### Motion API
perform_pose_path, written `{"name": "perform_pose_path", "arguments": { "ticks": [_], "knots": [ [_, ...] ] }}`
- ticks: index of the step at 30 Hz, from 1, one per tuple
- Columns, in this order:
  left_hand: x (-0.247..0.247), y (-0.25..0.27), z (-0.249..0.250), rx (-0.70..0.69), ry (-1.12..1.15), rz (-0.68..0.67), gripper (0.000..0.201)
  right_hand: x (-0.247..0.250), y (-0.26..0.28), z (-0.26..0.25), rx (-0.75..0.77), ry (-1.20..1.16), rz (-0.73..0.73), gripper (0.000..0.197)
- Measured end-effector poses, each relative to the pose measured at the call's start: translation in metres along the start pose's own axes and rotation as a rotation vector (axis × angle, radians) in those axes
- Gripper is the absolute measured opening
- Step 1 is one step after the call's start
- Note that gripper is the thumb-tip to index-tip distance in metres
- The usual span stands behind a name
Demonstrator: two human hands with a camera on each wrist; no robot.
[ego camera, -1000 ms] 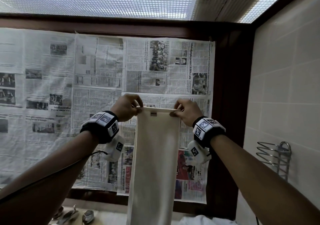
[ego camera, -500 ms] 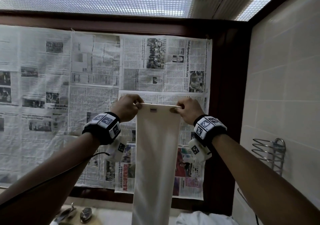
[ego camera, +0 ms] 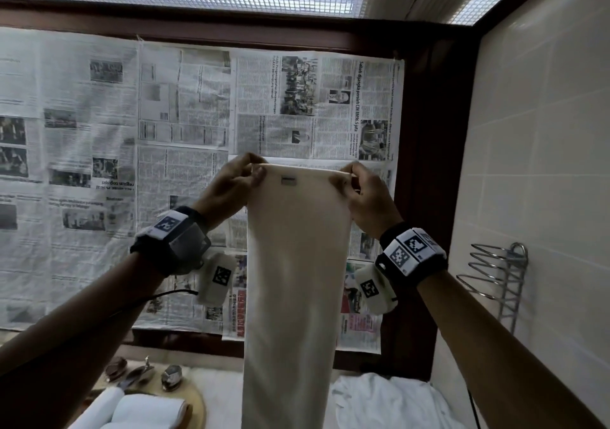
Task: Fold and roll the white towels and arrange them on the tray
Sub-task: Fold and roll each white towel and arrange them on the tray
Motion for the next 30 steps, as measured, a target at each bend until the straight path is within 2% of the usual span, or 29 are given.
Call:
{"name": "perform_pose_path", "arguments": {
  "ticks": [5, 8, 12, 19, 22, 26, 30],
  "knots": [
    [0.004, 0.021, -0.005, 0.029, 0.014, -0.01, 0.016, -0.004, 0.014, -0.014, 0.002, 0.01, -0.02, 0.01],
    [0.002, 0.036, -0.029, 0.097, 0.021, -0.039, 0.016, -0.015, 0.036, -0.013, -0.031, -0.015, -0.093, 0.017],
    [-0.007, 0.061, -0.085, 0.234, 0.006, -0.121, 0.011, -0.044, 0.089, 0.005, -0.133, -0.053, -0.241, 0.03],
    [-0.044, 0.118, -0.202, 0.56, -0.068, -0.213, 0.008, -0.109, 0.216, 0.035, -0.352, -0.122, -0.509, 0.023],
    [-0.062, 0.138, -0.253, 0.645, -0.166, -0.277, 0.006, -0.134, 0.268, 0.055, -0.477, -0.164, -0.625, 0.019],
    [-0.079, 0.145, -0.306, 0.629, -0.342, -0.326, 0.012, -0.157, 0.315, 0.08, -0.45, 0.048, -0.788, 0.016],
    [-0.089, 0.131, -0.349, 0.622, -0.485, -0.327, 0.015, -0.177, 0.337, 0.107, -0.474, 0.139, -0.778, 0.017]
  ]
}}
Point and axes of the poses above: each hand's wrist, its own y-axis away from the middle knuckle, its own x-axis out of the back of the hand, z = x × y, the point moved 3 cm from there along -y, towards the middle knuckle, and after that the axes turned 13 degrees about x, right-handed, at the moved point
